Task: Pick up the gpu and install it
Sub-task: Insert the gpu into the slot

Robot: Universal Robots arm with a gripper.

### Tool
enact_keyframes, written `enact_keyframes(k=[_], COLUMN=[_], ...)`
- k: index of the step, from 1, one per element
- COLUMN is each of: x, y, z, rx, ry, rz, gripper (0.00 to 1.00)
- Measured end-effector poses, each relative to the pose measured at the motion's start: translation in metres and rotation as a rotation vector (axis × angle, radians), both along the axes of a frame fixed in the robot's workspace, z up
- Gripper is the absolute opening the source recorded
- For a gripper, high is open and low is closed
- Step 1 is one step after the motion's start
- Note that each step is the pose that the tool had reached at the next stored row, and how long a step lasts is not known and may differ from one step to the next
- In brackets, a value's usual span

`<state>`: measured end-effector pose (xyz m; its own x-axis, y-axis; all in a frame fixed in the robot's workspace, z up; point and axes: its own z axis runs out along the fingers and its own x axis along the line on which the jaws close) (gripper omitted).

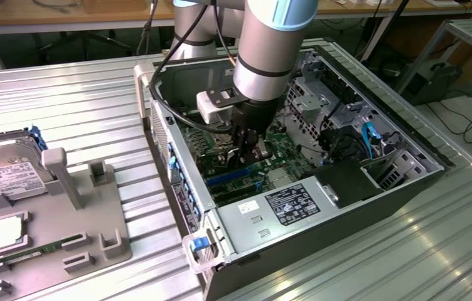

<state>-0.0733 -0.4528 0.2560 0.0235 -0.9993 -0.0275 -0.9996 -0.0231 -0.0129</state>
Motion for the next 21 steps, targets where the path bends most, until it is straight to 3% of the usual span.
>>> enact_keyframes(k=[9,13,21], x=[0.0,0.0,-0.0001], y=[-0.0028,-0.0036,-0.0062], z=[-0.0001,-0.0001,-0.0021], rx=[0.0001,0.0,-0.0047], ry=[0.0017,0.0063,0.0086], rz=[-0.005,-0.006,-0.01], gripper=[0.27,0.27,0.27])
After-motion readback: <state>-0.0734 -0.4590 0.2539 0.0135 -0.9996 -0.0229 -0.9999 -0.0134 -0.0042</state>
